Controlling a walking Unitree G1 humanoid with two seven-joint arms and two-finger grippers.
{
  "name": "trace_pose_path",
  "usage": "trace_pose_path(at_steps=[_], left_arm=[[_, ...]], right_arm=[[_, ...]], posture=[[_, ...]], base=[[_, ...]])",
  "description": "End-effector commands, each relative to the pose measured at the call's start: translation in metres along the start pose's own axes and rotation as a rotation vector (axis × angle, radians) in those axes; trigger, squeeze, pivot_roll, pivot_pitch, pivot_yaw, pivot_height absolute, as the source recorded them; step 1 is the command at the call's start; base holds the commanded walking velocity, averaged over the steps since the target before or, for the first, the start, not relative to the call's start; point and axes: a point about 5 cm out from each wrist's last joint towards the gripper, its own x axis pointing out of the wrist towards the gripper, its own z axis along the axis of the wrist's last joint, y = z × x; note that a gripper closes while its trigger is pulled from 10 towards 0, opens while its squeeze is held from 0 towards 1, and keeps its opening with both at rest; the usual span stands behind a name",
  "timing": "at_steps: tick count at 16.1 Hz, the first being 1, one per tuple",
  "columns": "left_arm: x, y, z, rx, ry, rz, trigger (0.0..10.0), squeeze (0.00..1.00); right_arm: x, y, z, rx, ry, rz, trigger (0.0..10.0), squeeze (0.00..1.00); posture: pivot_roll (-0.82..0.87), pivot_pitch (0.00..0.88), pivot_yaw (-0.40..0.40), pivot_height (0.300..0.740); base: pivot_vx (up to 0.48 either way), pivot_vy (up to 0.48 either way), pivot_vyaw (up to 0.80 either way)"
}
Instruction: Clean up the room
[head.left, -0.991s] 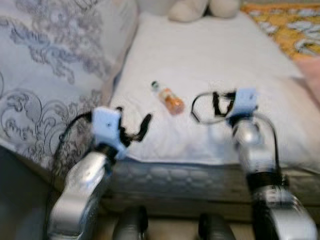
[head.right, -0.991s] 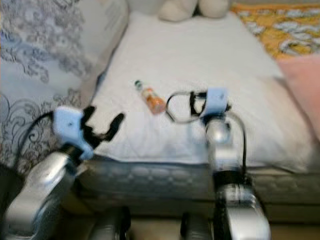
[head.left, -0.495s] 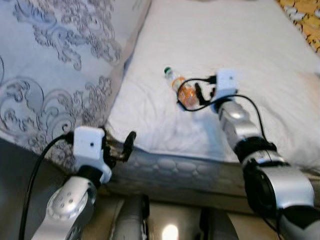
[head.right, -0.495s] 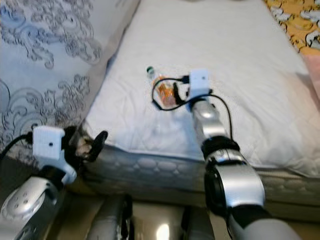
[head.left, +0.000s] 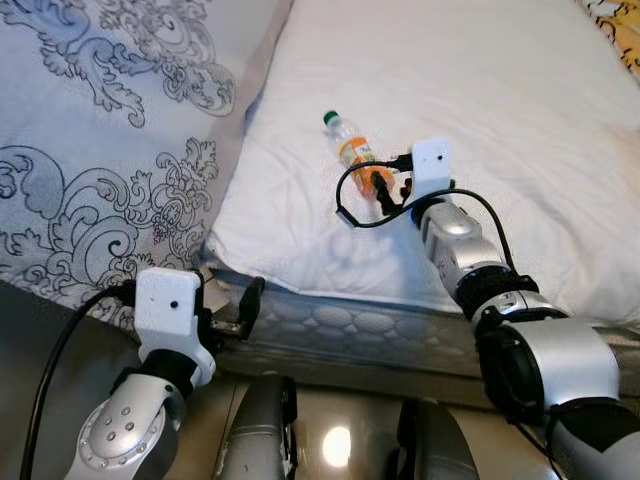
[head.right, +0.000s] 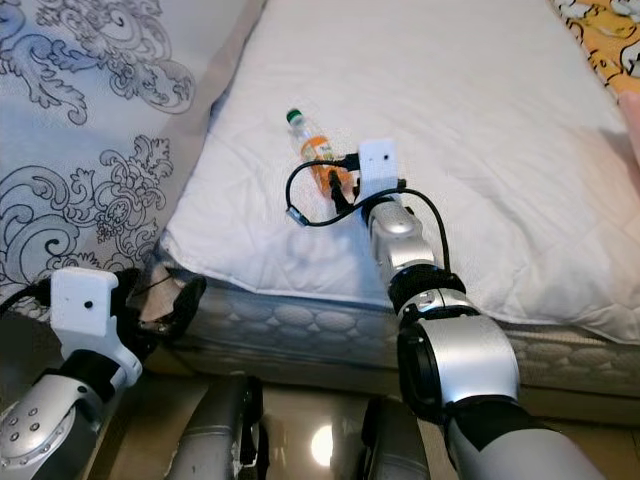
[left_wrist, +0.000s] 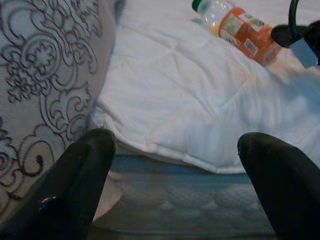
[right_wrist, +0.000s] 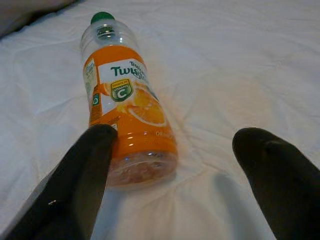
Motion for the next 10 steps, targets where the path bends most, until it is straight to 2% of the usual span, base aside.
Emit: trace_pose_path(at_steps=[1, 4, 9, 10], left_arm=[[-0.004, -0.001, 0.002, 0.001, 0.0, 0.003, 10.0, 0.0], [-0.003, -0.003, 0.001, 0.0, 0.014, -0.002, 10.0, 0.0], [0.003, -0.005, -0.001, -0.007, 0.025, -0.009, 10.0, 0.0], [0.004, -0.005, -0.001, -0.008, 0.027, -0.009, 10.0, 0.0]], right_arm=[[0.0, 0.006, -0.008, 0.004, 0.051, 0.025, 0.0, 0.0], [0.0, 0.021, -0.011, -0.046, 0.075, 0.102, 0.0, 0.0], [0.0, 0.028, -0.014, 0.063, 0.107, 0.152, 0.0, 0.0], [0.0, 0.028, -0.015, 0.048, 0.108, 0.152, 0.0, 0.0]], posture=[[0.31, 0.195, 0.051, 0.64], [0.3, 0.192, 0.052, 0.64], [0.29, 0.196, 0.053, 0.64], [0.28, 0.194, 0.051, 0.64]], base=[[0.0, 0.0, 0.0], [0.0, 0.0, 0.0], [0.0, 0.0, 0.0], [0.0, 0.0, 0.0]])
